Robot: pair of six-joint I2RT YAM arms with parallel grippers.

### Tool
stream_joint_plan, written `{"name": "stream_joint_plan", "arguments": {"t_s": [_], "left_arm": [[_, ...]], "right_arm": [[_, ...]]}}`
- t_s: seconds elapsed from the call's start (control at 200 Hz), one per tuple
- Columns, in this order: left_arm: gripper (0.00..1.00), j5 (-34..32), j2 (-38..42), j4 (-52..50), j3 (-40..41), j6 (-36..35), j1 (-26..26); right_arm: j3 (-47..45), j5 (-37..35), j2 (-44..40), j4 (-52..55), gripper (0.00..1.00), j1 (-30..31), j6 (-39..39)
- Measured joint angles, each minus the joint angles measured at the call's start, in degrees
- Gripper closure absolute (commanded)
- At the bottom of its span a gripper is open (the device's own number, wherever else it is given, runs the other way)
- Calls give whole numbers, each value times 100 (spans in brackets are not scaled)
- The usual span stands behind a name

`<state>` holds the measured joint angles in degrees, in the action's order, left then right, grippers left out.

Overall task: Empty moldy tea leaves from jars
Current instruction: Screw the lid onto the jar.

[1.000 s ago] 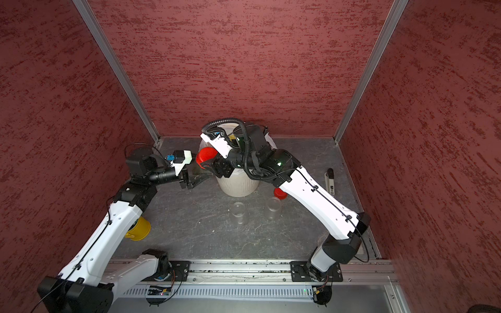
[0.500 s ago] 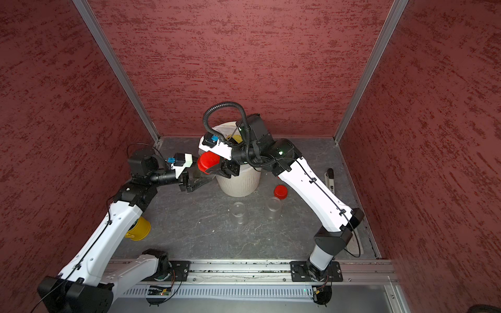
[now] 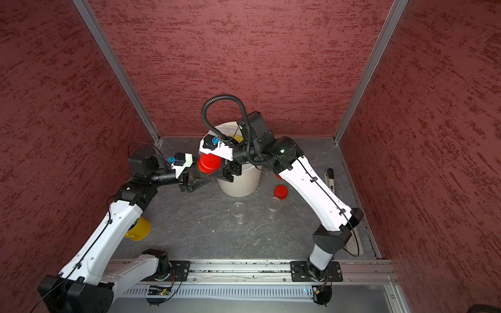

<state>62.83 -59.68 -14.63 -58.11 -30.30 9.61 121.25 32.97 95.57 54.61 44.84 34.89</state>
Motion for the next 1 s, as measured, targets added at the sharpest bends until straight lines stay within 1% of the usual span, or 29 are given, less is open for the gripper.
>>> {"name": "stream_joint_plan", "arguments": {"t_s": [0.115,0.255,0.436,0.601,0.822,1.002], "left_arm": [[37,-103,0,26,0,31,0],[37,-216,0,109,0,94,0],[37,-334,0,168,0,114,-2],[37,-361,0,179,2,116,-2],[37,-378,0,179,2,136,-2],[37,-393,0,179,2,138,-2]], "right_arm": [[-531,-181,-354,-570,1,-2,-529],[-866,-424,-671,-1139,1,42,-1235],[-1335,-1047,-1019,-1700,1,295,-2114],[-1644,-1495,-1115,-2052,3,437,-2817],[-1751,-1971,-1115,-2146,6,498,-3292],[-1759,-2063,-1097,-2201,8,525,-3453]]}}
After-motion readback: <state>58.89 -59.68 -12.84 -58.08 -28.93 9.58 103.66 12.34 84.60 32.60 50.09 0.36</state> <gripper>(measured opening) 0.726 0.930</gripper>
